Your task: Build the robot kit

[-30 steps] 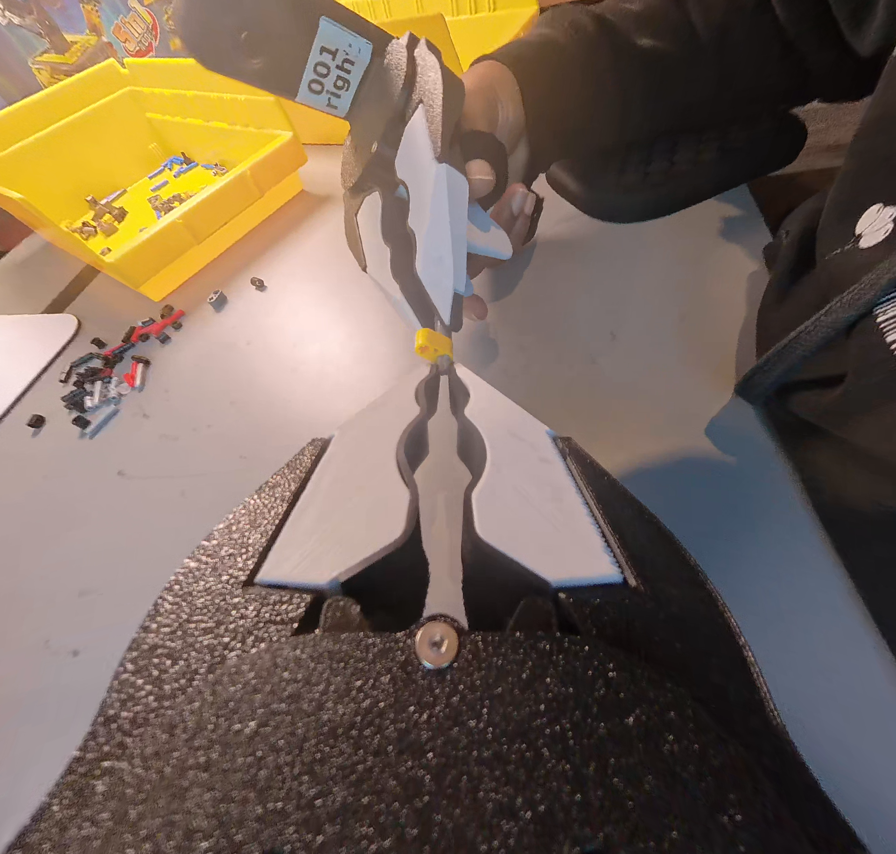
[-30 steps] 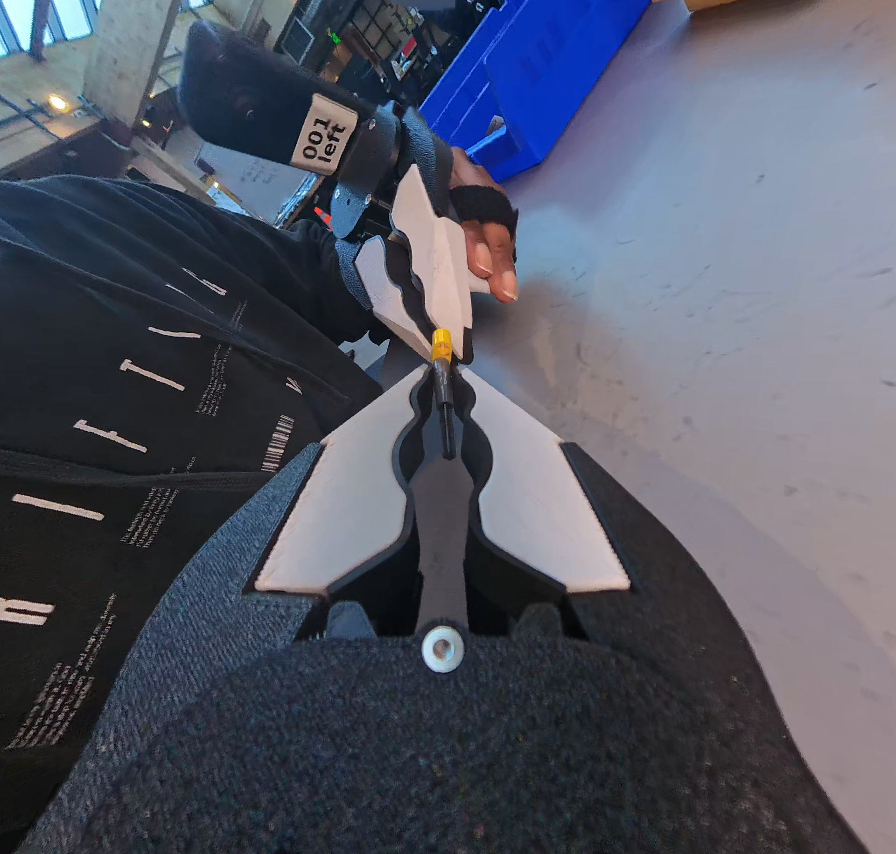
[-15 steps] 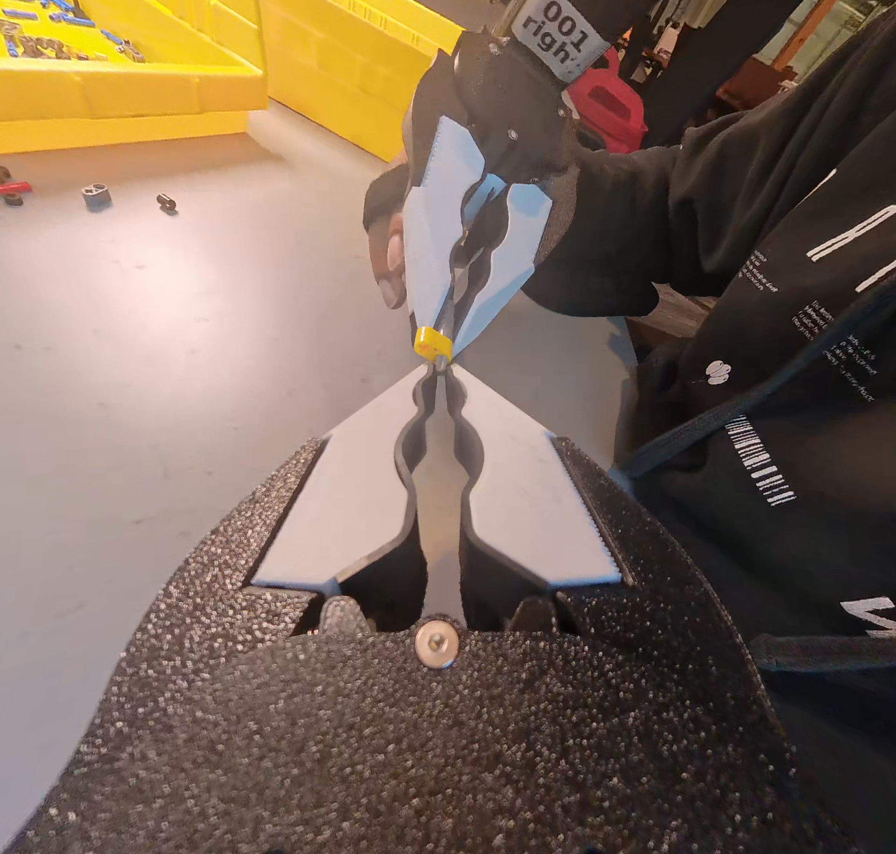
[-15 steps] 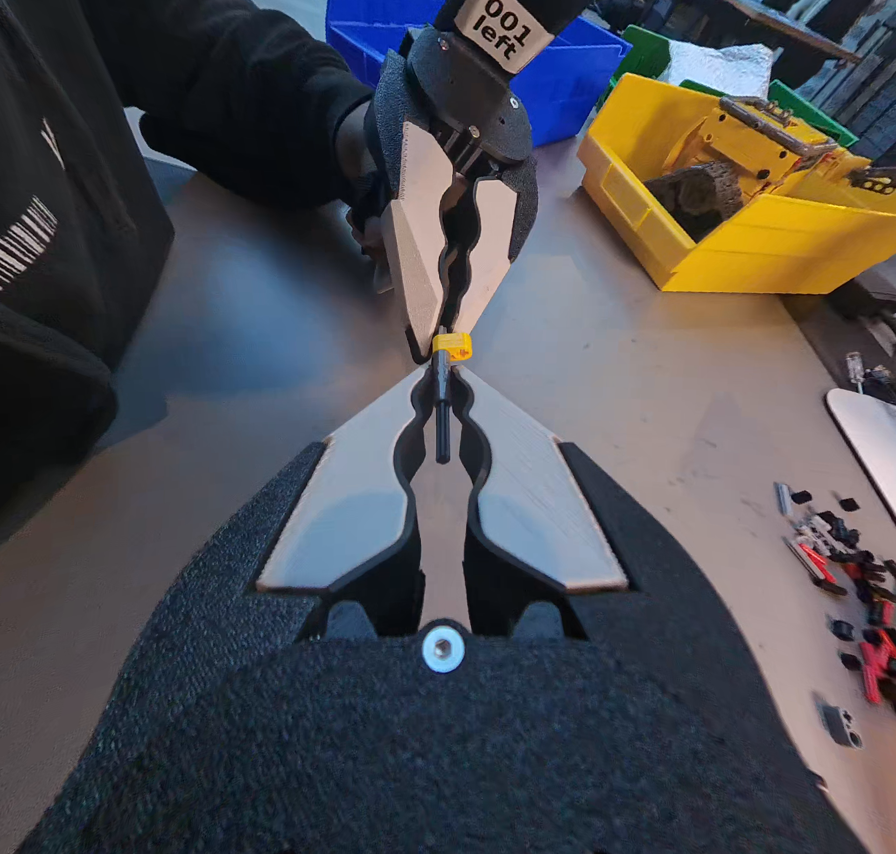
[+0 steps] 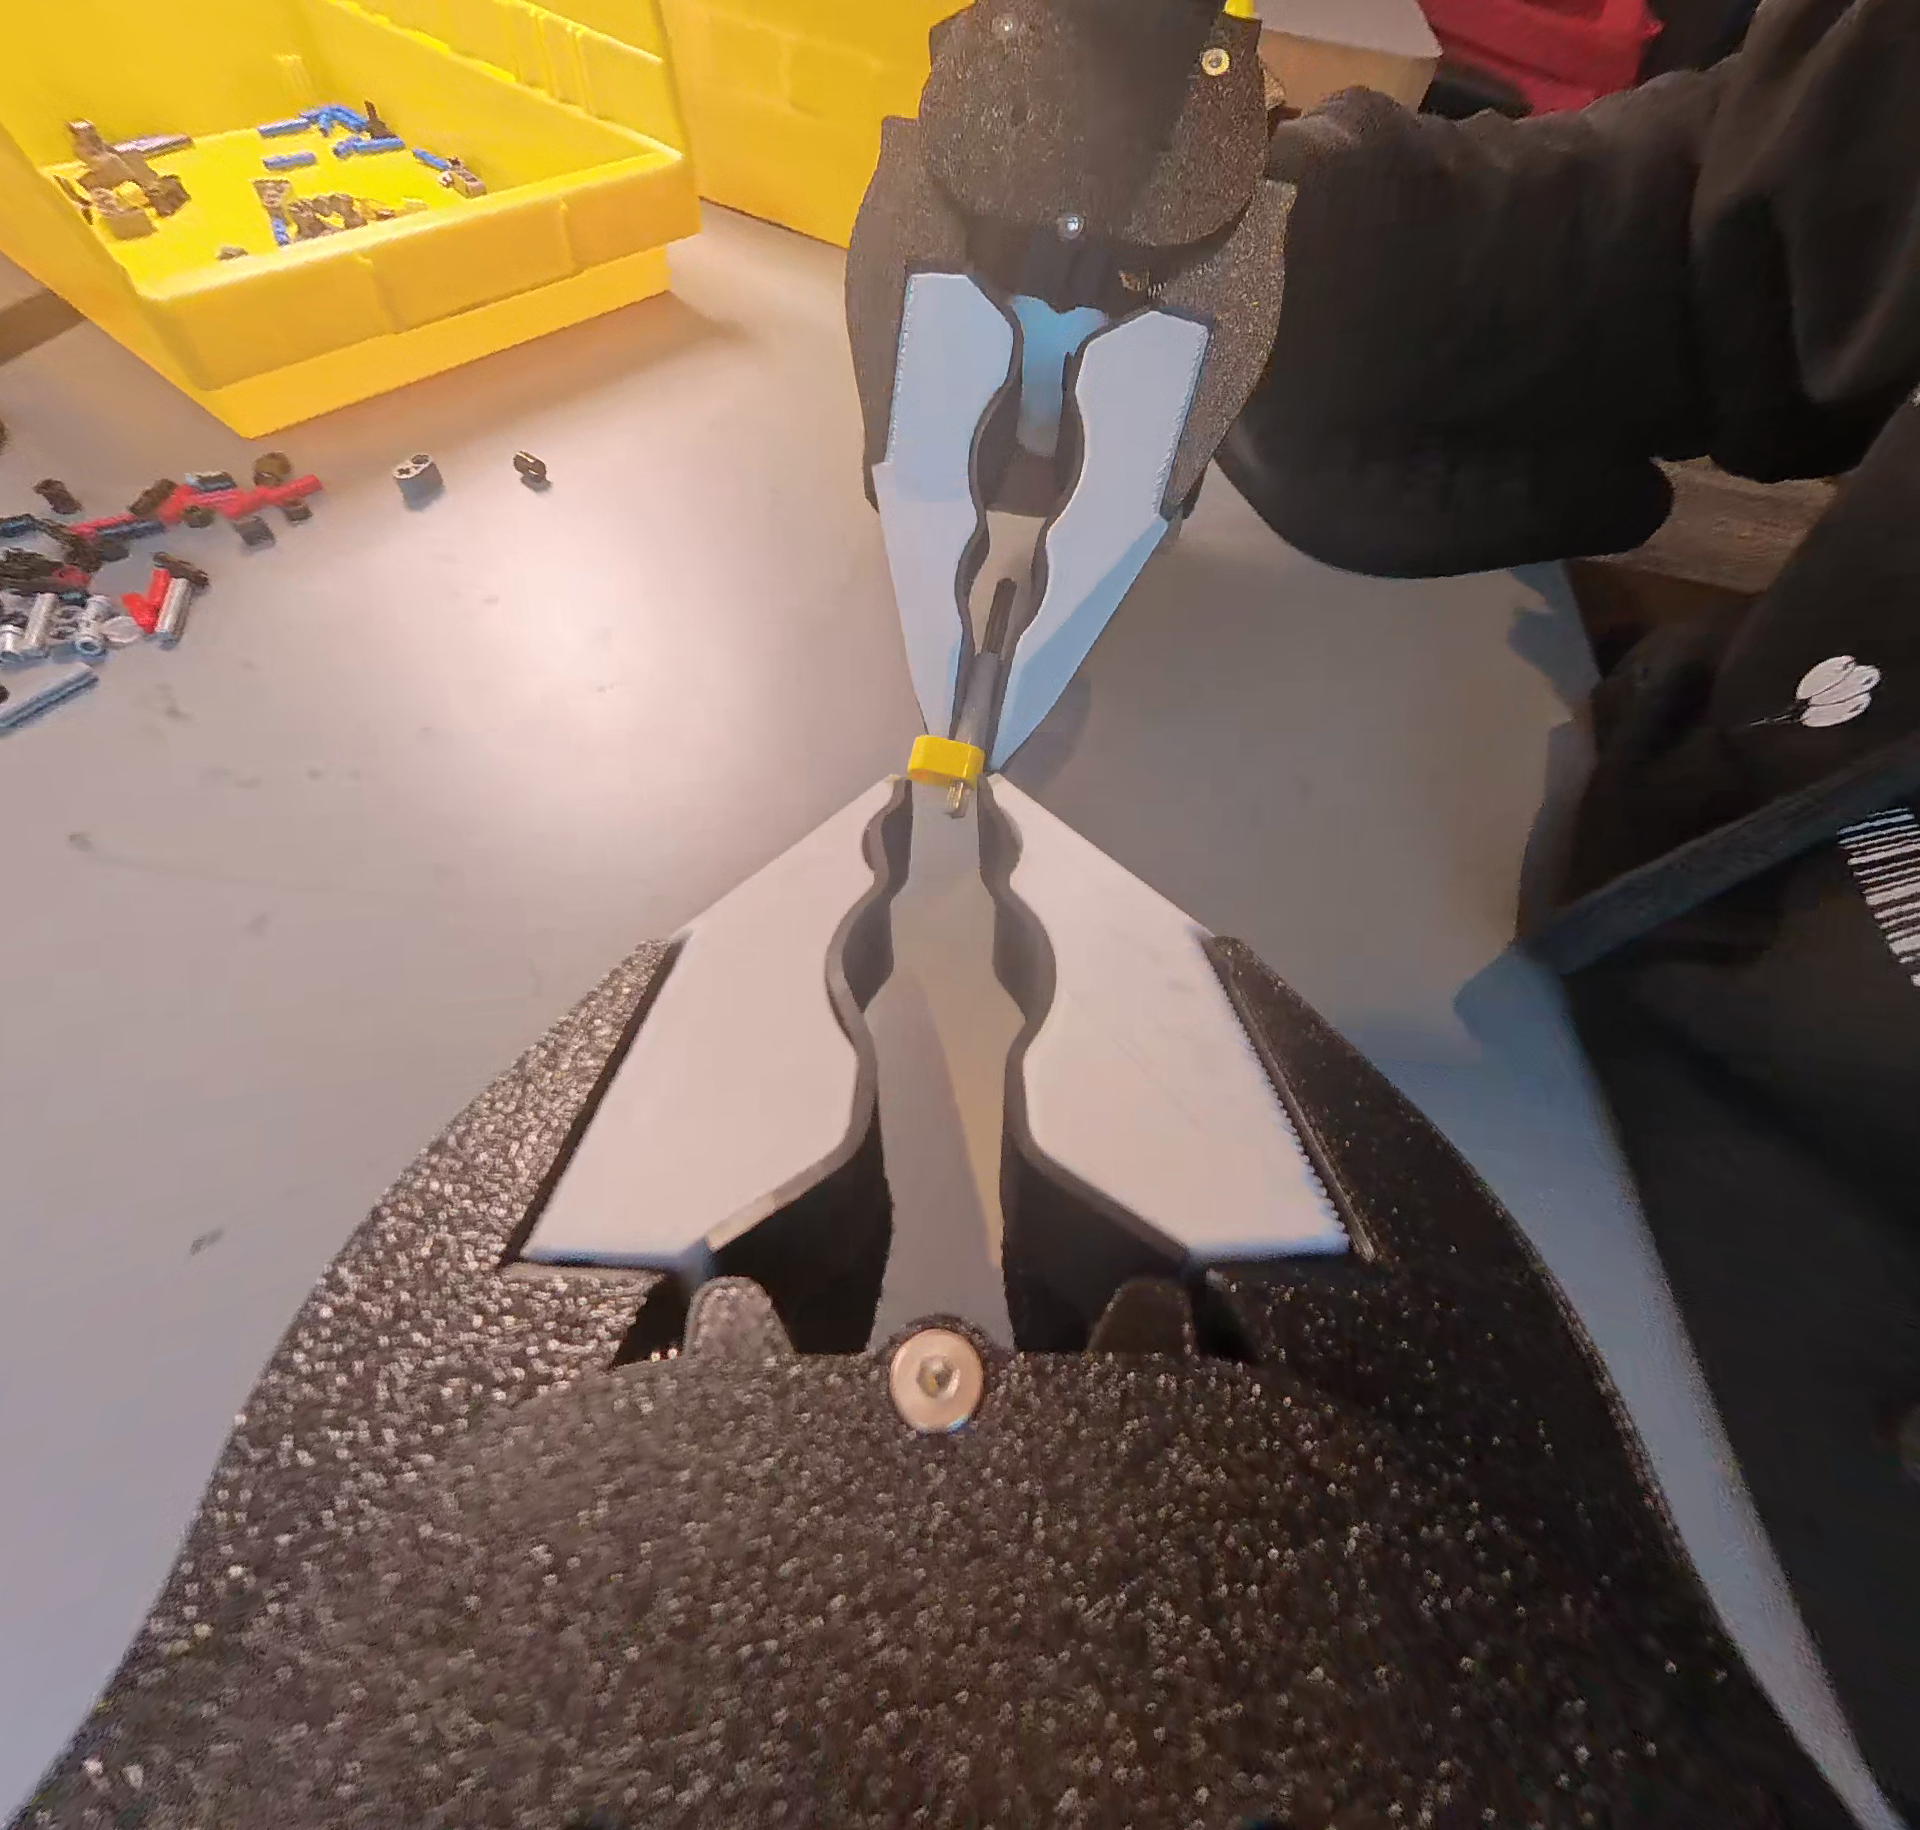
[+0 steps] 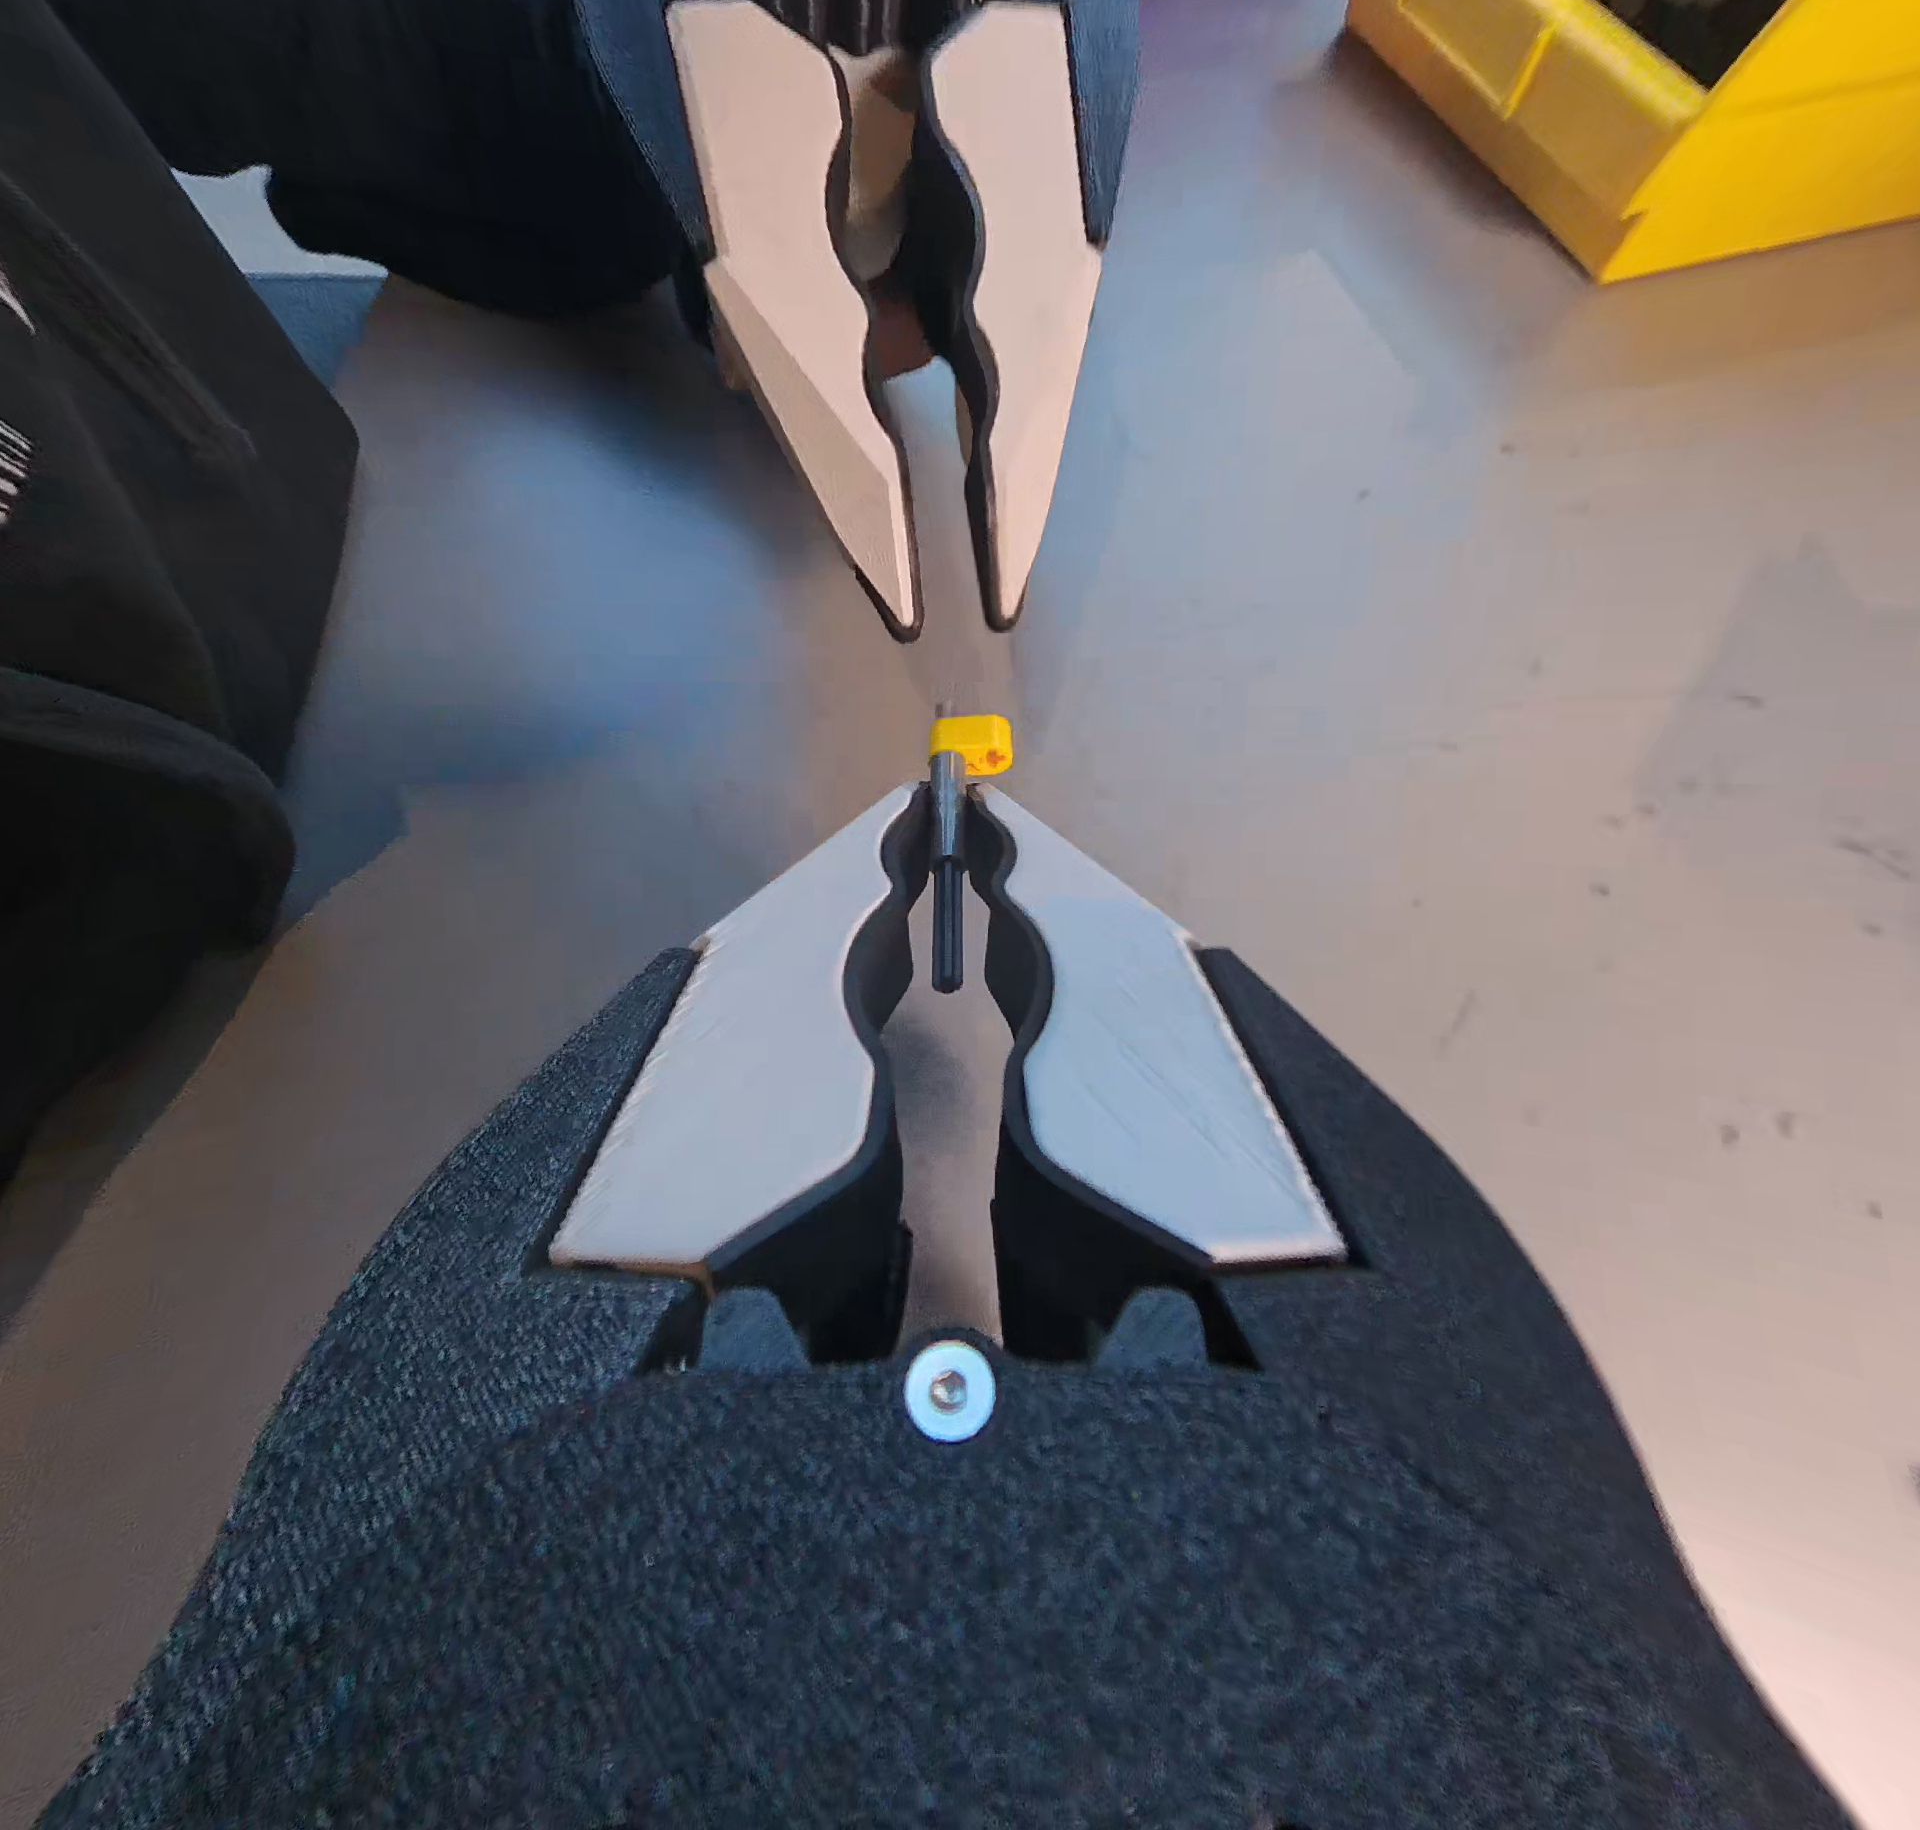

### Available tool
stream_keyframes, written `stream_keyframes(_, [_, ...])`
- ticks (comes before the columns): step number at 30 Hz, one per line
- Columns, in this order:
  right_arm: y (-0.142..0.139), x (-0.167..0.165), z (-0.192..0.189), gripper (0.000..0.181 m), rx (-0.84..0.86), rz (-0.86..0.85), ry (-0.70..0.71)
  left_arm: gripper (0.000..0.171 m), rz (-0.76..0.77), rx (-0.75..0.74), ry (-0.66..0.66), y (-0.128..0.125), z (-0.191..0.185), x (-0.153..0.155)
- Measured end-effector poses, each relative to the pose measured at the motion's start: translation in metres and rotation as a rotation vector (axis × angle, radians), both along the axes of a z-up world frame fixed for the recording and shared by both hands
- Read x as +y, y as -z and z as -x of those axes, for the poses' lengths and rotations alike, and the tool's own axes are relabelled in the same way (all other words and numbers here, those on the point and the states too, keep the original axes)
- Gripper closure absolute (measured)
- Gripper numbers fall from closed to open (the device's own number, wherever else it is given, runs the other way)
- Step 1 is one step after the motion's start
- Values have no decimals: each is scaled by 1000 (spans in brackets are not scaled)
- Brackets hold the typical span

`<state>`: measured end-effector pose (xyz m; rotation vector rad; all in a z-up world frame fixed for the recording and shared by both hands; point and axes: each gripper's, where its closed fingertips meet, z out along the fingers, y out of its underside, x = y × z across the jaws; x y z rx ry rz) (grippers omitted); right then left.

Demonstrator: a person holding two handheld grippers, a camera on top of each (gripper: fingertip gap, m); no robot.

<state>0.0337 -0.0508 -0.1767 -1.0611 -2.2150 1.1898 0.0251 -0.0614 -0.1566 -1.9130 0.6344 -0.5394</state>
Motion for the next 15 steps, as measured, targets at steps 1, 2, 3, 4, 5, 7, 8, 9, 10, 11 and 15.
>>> stream_keyframes(1, [5,3,0,176,-22,-20,10,160,-2,12,-6,1,1,1])
stream_keyframes(2, [12,6,-1,176,-48,-46,11,160,-5,24,-14,2,3,1])
stream_keyframes(3, [19,8,-3,175,-75,-78,11,160,-7,35,-19,2,4,2])
stream_keyframes(4, [25,11,-3,176,-92,-114,19,160,-9,45,-24,3,5,2])
stream_keyframes(5, [29,11,-5,176,-108,-134,10,160,-10,57,-30,4,6,3])
stream_keyframes(7, [30,8,-6,176,-129,-134,-5,160,-8,81,-41,6,8,4])
stream_keyframes(8, [33,10,-6,176,-142,-150,-3,160,-7,91,-45,8,9,4])
stream_keyframes(9, [34,10,-5,176,-146,-168,-4,160,-6,99,-47,9,10,5])
stream_keyframes(10, [36,10,-5,176,-152,-176,-8,160,-5,106,-49,10,10,5])
stream_keyframes(11, [36,10,-5,176,-160,-177,-8,160,-5,113,-51,11,10,5])
stream_keyframes(15, [36,12,-4,174,-169,-162,-4,160,5,147,-54,16,11,6])
